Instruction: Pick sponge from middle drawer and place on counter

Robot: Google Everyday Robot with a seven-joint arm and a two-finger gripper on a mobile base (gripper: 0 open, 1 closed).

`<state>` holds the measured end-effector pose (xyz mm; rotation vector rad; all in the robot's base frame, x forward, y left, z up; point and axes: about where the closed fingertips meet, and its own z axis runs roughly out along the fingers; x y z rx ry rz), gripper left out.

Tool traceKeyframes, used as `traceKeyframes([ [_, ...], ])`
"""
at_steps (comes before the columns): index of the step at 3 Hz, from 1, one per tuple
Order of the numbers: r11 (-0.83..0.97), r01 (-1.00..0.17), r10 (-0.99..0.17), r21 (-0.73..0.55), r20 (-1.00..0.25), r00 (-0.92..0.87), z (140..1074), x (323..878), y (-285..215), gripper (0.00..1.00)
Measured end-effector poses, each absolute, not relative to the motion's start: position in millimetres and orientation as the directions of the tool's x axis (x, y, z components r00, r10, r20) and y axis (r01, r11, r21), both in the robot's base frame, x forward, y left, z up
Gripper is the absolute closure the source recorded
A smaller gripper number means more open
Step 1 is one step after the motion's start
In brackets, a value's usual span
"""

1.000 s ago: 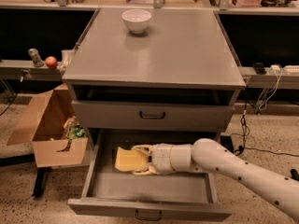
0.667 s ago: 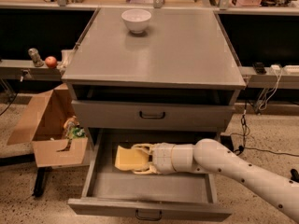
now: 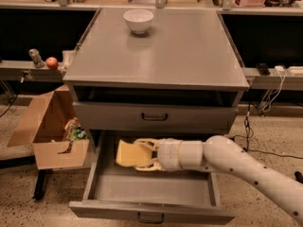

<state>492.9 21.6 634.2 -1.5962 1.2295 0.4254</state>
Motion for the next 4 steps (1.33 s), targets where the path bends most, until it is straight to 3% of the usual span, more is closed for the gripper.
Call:
traceKeyframes([
  [1, 0.061, -0.777, -0.436, -0.627, -0.717, 0.544, 751, 478, 5, 1.00],
  [4, 0.025, -0.713, -0.441, -0.701, -0.648, 0.621, 823, 489, 3, 1.00],
])
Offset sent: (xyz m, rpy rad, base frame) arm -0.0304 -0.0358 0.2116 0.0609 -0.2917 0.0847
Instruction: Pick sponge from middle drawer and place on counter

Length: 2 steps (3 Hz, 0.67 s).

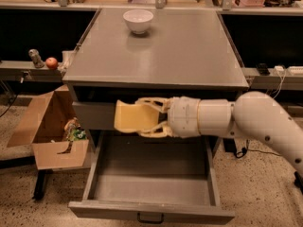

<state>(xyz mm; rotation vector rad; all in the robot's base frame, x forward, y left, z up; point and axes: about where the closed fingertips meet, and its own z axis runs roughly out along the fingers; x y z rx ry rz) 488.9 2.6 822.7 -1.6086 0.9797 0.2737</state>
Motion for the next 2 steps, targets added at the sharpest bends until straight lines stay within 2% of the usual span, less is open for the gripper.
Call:
traceKeyframes([
  [1, 0.014, -0.664, -0.436, -0.748, -0.602, 0.669, 908, 538, 23, 1.00],
  [2, 0.093, -0.678, -0.384, -0.729, -0.654, 0.652, 945, 581, 26, 1.00],
])
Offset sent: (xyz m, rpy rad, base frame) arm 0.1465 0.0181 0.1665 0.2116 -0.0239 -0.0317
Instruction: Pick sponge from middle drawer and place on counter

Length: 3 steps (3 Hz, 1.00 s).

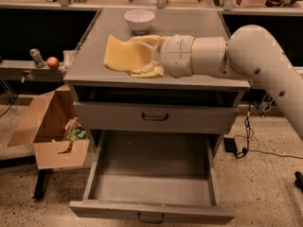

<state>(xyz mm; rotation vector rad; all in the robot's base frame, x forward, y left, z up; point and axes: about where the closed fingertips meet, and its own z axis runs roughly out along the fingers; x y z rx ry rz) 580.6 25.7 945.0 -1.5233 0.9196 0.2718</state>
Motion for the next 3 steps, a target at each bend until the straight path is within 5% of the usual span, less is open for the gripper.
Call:
traceKeyframes([
  [3, 0.285, -0.797, -0.308, -0.532, -0.839, 0.449, 939, 711, 51, 1.00],
])
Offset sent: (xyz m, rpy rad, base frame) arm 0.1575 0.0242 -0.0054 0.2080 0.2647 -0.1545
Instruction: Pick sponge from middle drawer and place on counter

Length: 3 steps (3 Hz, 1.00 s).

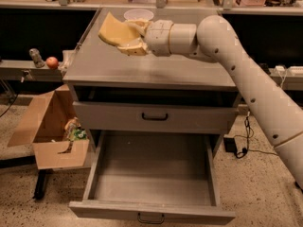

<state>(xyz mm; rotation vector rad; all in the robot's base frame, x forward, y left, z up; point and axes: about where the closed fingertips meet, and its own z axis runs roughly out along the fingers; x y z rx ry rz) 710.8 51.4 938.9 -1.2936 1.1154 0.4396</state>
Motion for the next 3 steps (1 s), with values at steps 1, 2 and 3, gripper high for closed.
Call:
traceKeyframes([
  [1, 0.297, -0.829, -0.313, -0.474, -0.868, 0.384, 921, 741, 57, 1.00],
  [2, 0.295, -0.855, -0.363, -0.426, -0.878, 0.312, 904, 765, 58, 1.00],
  [3, 0.296, -0.859, -0.367, -0.417, -0.880, 0.301, 901, 767, 59, 0.82],
])
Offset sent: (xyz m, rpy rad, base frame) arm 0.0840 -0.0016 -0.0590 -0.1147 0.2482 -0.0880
